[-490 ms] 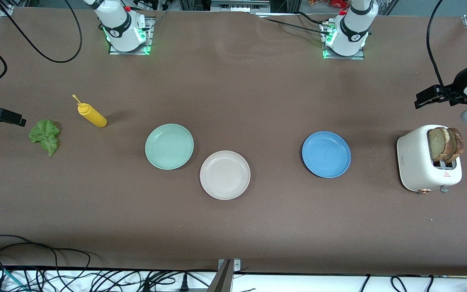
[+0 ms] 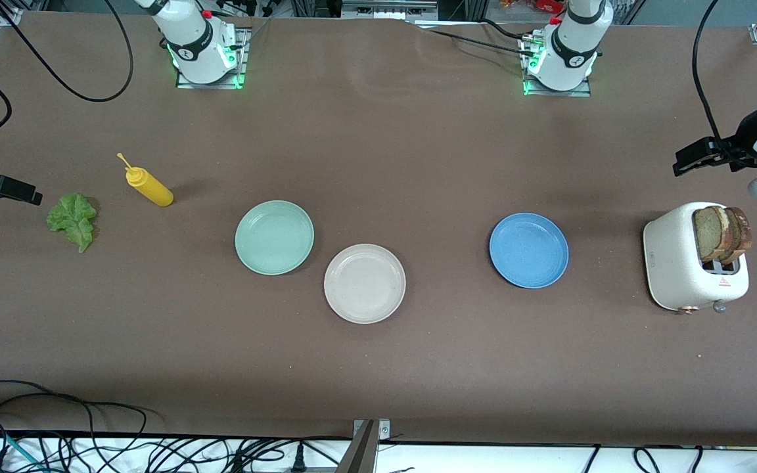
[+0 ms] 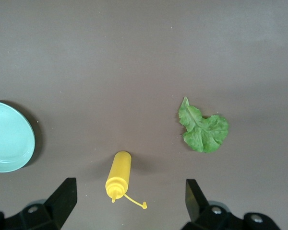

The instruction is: Make sandwich on beige plate with both arms

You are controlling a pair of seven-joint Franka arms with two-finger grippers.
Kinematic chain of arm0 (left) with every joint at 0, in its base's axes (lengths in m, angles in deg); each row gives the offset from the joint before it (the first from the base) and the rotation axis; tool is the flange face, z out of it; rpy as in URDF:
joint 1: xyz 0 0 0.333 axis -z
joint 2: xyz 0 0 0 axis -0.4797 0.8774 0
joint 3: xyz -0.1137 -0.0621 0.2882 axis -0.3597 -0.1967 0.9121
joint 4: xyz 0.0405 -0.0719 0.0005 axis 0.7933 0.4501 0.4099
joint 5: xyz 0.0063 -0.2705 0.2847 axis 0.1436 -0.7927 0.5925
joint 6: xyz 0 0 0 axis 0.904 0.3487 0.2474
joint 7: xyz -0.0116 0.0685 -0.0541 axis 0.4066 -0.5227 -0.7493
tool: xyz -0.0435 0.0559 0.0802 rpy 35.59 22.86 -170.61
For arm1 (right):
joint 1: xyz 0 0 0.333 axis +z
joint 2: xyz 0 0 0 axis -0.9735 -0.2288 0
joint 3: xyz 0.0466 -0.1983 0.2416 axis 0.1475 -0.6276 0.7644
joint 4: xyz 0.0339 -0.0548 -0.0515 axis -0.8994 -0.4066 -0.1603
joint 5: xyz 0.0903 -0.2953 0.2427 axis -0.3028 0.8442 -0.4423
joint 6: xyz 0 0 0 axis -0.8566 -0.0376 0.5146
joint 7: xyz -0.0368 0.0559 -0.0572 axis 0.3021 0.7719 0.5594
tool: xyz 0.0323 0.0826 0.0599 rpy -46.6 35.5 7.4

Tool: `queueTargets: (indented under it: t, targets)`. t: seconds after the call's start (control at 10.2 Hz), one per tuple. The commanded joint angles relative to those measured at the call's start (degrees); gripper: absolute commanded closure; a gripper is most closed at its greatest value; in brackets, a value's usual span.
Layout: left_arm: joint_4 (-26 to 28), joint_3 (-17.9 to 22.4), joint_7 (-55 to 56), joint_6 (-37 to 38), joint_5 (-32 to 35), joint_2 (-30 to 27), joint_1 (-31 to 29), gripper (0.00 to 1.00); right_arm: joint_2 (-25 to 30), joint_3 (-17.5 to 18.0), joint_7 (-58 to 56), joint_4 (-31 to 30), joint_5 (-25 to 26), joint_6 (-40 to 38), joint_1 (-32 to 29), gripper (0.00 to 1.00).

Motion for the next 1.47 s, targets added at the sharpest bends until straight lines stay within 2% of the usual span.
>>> queueTargets:
  t: [0.0,1.37]
  targets:
    - [-1.89,0.59,-3.35,0.88,-1.2,1.97,0.64,0.0,0.5,0.11,0.1,-0.1,0.18,0.14,-0.07,0.0]
    - [-3.12,0.15,-3.71,1.15,-1.72,2.33,0.55,0.0,0.5,0.2,0.45,-0.28,0.09,-0.21,0.01,0.0]
